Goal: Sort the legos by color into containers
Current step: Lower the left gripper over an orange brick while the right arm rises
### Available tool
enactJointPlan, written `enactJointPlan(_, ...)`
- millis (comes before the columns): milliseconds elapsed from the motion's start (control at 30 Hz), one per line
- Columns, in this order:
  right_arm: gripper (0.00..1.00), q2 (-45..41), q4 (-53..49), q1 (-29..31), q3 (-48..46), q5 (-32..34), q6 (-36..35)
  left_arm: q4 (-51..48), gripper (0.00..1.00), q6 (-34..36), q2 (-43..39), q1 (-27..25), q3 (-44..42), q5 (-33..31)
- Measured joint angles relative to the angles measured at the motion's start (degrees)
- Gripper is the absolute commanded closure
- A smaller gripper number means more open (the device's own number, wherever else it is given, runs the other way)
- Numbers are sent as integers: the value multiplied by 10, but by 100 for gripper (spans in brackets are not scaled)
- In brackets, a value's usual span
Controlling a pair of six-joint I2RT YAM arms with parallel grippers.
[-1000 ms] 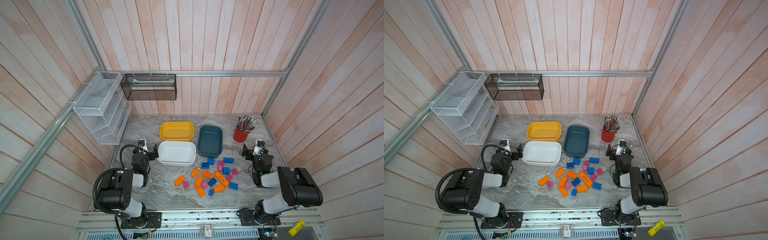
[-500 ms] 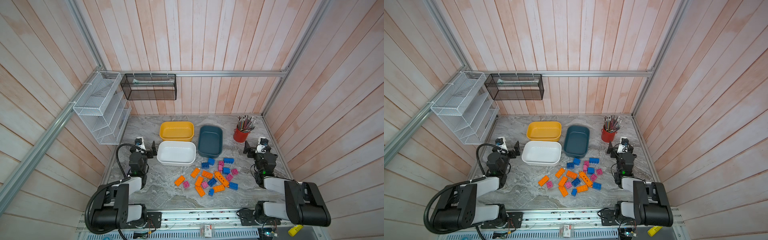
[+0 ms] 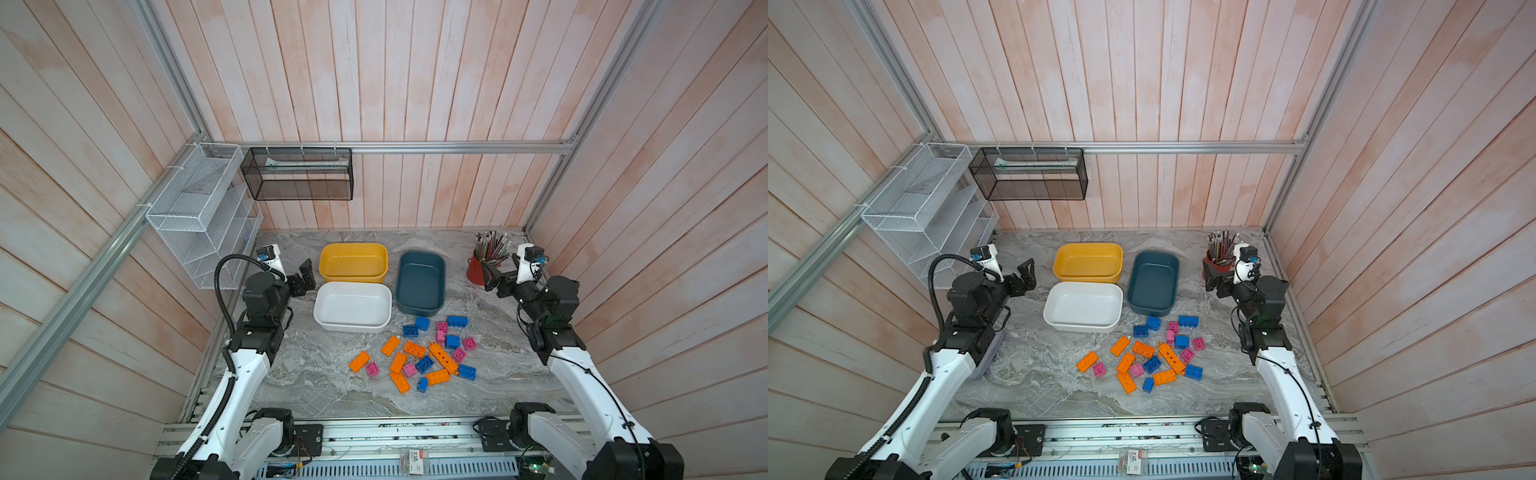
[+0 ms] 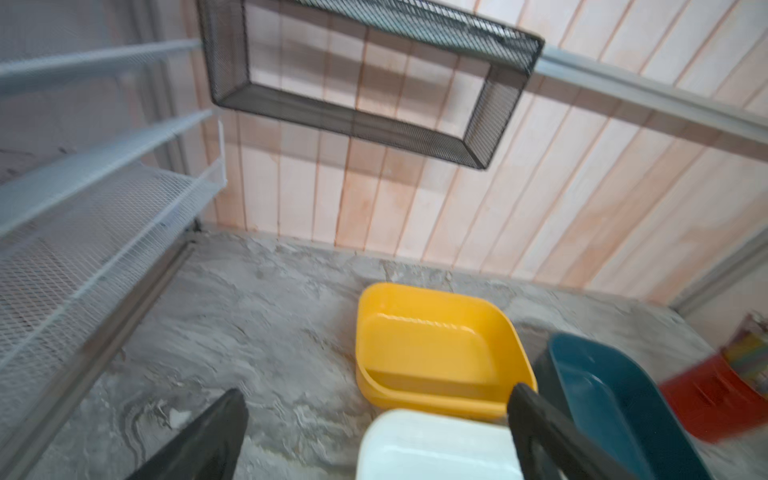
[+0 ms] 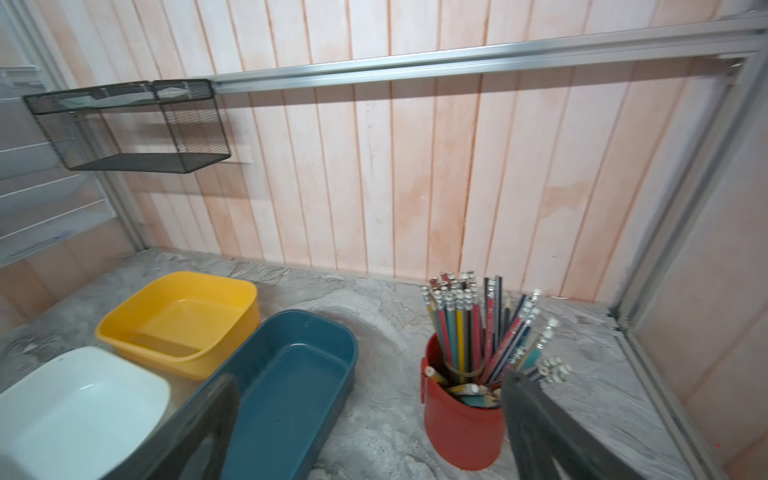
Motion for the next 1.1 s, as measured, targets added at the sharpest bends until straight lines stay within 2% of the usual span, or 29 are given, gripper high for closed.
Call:
enactJointPlan(167,2,0,-113,44,45,-65,-13,-151,0,5,-18,-65,16,66)
enactJointPlan(333,2,4,-198,118,68,-96,-34,-251,0,20,-35,-186,21,98)
enactJointPlan(467,2,17,-240,160,72,-102,-47,-288,0,10,-14,-260,31,78)
enactJointPlan(633,2,29,-266,174,71,-103,-56,-320,0,-35,50,-366,33,36)
enactJointPlan(700,2,31,-270,174,72,-103,-60,-338,4,-58,77,-386,35,24)
enactJointPlan(900,2,31,-278,174,66,-102,-71,-387,20,-127,102,-392,27,-10)
enactJointPlan(1100,2,31,-278,174,45,-101,-73,-384,29,-146,110,-399,-17,-10)
